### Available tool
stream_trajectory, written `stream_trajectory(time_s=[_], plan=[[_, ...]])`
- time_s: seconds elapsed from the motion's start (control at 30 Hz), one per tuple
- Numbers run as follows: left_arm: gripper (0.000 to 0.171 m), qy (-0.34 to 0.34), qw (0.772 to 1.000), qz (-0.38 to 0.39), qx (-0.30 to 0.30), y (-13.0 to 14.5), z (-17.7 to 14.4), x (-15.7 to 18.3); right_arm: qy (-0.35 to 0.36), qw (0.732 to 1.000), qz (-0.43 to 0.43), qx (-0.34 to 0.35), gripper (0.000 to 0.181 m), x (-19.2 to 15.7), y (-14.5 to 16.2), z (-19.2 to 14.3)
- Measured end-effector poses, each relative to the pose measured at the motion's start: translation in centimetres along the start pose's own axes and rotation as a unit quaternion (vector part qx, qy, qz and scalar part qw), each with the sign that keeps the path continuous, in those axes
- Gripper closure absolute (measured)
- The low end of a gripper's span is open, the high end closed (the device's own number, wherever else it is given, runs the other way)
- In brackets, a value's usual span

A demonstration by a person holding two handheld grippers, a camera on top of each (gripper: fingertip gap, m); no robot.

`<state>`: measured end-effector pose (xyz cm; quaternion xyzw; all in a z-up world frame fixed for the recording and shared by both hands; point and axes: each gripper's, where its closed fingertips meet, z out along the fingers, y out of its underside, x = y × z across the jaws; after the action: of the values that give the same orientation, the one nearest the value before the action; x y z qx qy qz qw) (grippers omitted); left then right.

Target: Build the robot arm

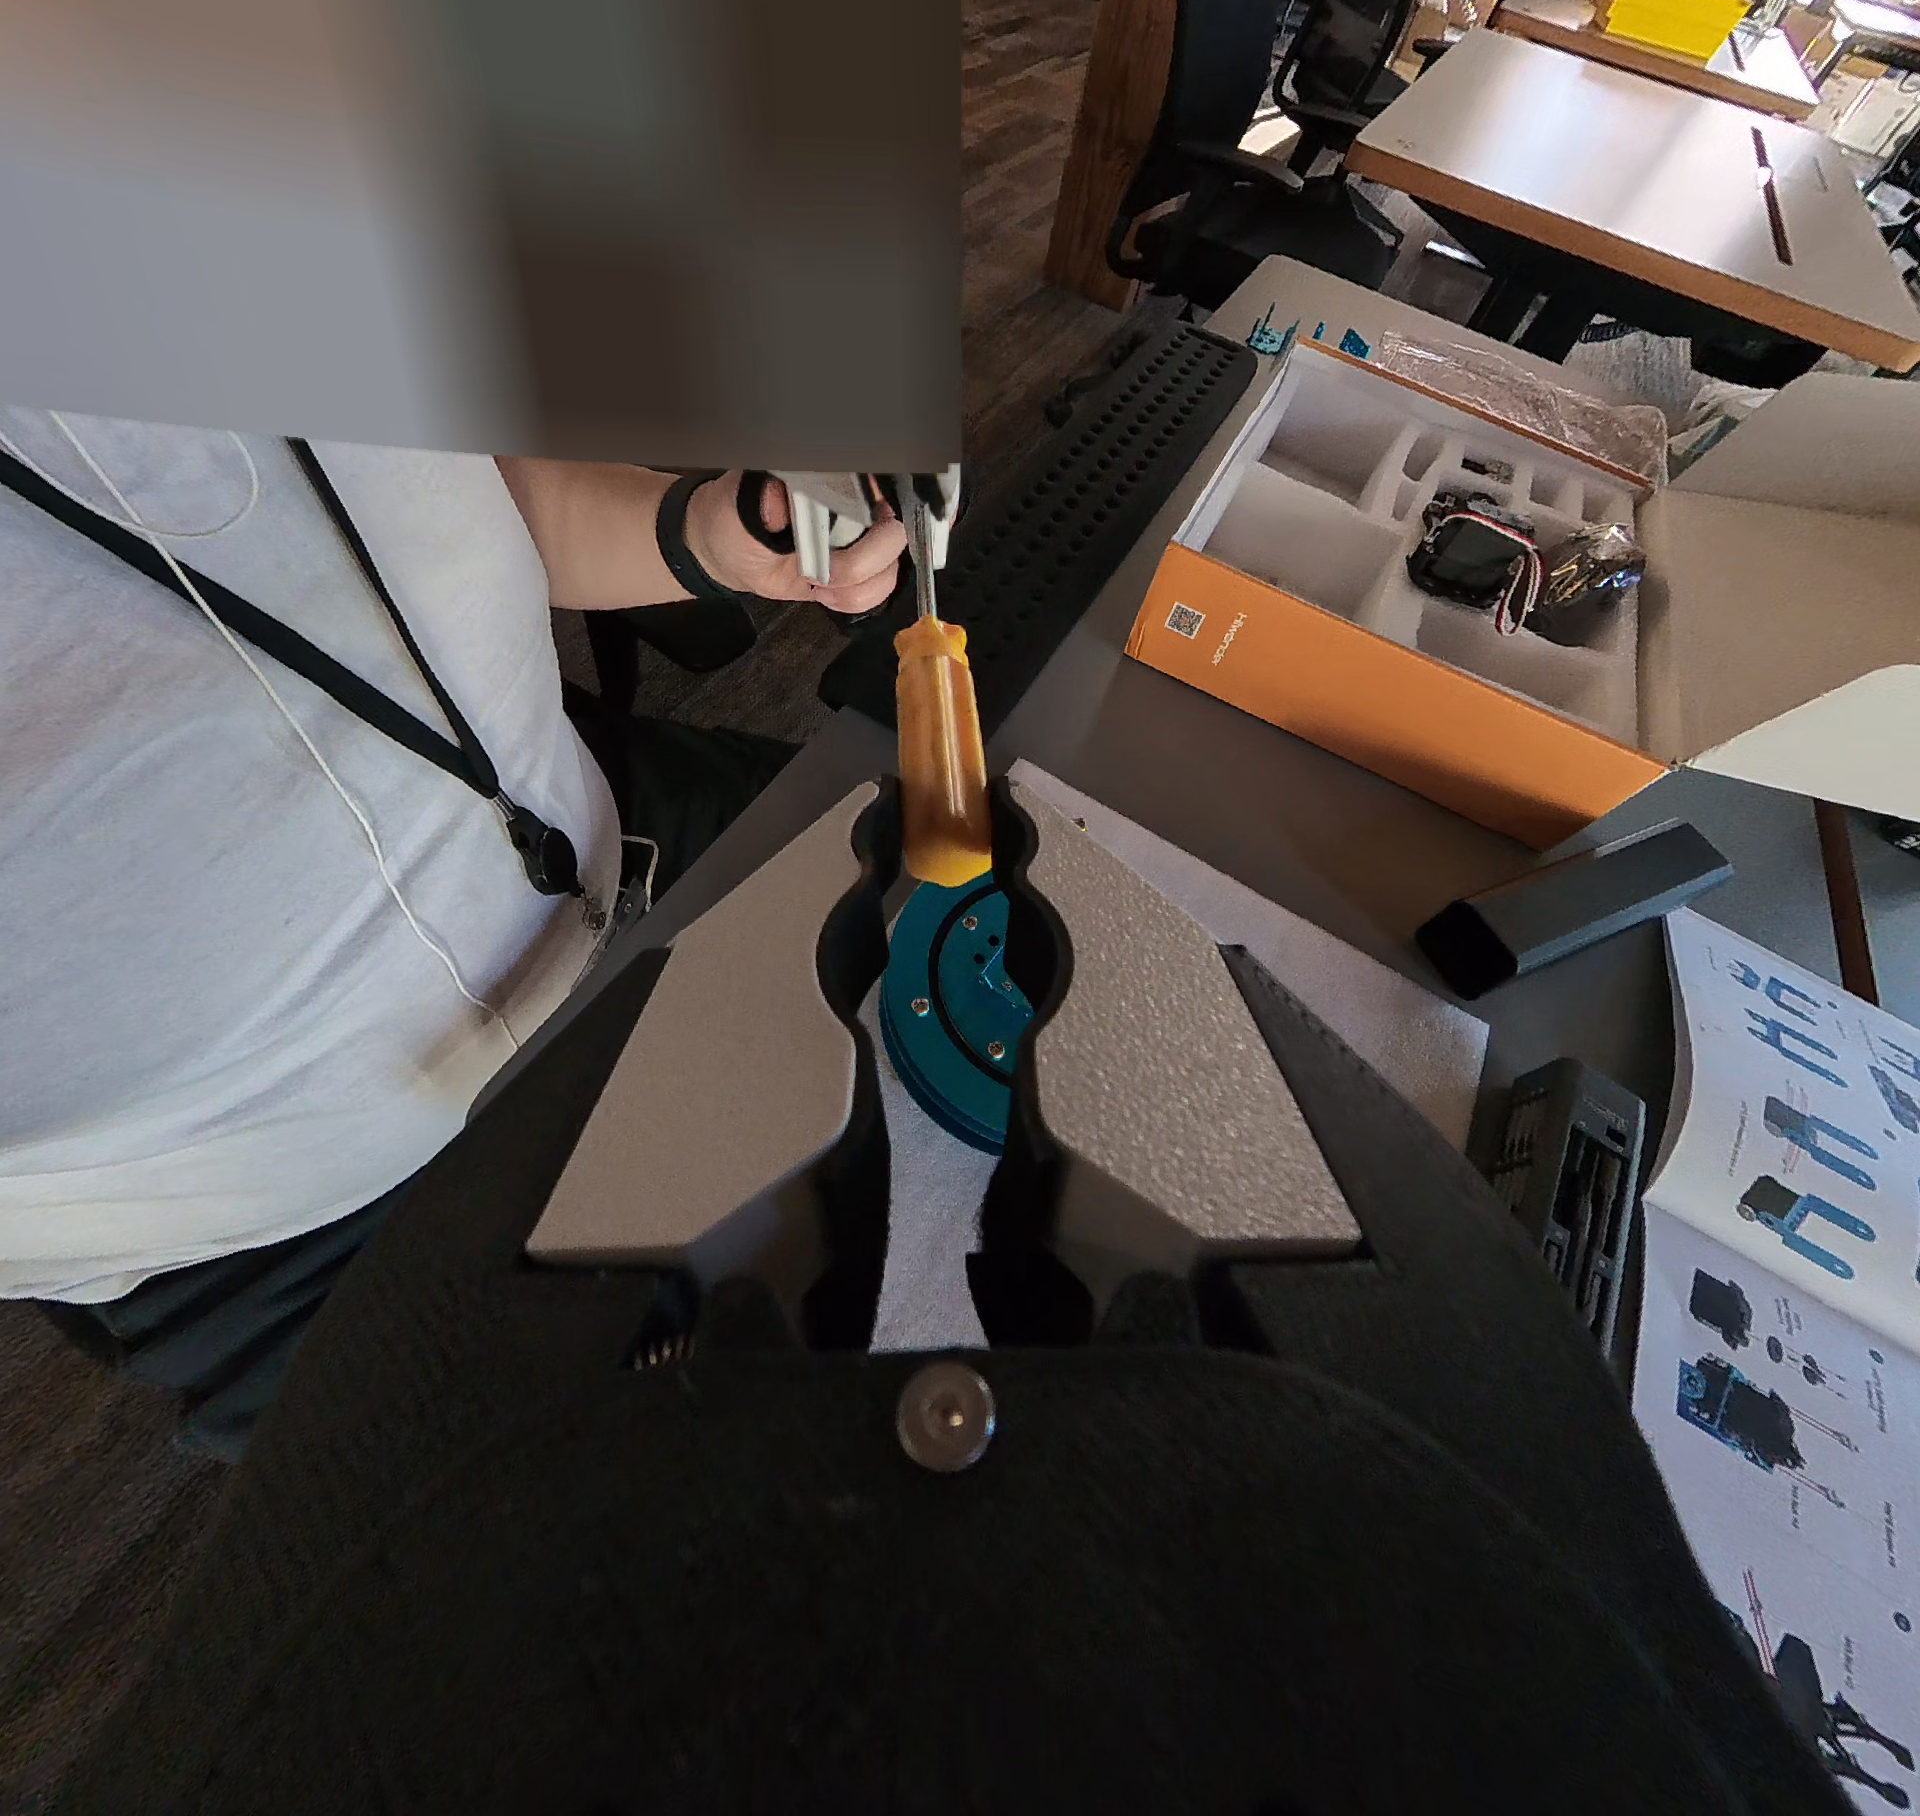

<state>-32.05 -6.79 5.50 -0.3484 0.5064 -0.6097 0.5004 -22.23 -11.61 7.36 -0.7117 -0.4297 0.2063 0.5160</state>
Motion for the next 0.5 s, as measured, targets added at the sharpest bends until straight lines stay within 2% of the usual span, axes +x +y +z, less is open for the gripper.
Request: stream_trajectory(time_s=[0.13, 0.33, 0.5], plan=[[0.156, -0.001, 1.000, 0.004, -0.017, 0.7, 0.2, -0.1, -0.005, 1.000, -0.002, -0.005, 0.166, -0.1, -0.2, 0.4], [0.169, 0.005, 1.000, -0.003, -0.018, 1.0, 0.2, -0.3, -0.005, 1.000, -0.001, -0.009, 0.166, 0.0, -0.1, 0.4], [0.170, 0.007, 0.999, 0.006, -0.039, 1.4, 0.2, -0.4, -0.003, 1.000, -0.005, -0.024, 0.166, 0.2, 0.1, 0.3]])
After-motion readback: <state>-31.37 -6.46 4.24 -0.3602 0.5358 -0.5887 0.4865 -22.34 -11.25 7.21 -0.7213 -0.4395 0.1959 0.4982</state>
